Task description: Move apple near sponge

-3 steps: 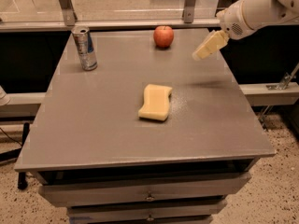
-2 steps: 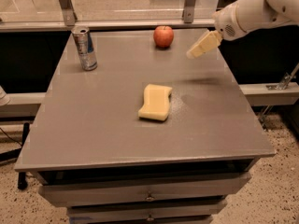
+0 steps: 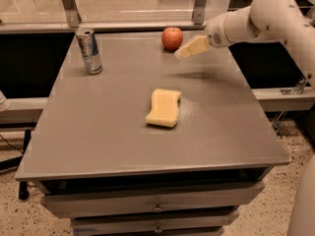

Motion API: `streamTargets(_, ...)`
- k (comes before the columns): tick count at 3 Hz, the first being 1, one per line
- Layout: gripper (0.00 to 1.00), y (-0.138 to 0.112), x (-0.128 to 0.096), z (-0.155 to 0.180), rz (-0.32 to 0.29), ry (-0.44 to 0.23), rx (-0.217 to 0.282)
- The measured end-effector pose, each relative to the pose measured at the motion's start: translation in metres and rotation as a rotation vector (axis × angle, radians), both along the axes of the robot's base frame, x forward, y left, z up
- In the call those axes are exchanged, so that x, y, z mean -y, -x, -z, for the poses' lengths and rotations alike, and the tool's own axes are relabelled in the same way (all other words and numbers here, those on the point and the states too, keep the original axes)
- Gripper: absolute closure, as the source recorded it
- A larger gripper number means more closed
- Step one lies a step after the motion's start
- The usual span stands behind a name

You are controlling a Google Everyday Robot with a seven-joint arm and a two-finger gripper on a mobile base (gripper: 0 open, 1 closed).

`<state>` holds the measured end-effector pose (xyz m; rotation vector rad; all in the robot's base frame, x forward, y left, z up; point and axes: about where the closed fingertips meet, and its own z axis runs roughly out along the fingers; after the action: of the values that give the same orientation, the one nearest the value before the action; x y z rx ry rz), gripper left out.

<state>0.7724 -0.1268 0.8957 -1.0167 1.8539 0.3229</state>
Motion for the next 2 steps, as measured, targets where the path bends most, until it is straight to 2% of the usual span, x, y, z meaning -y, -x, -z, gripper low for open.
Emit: streamTargets(2,0.0,-0.046,-0.024,0.02,0.029,-0.077,0.034)
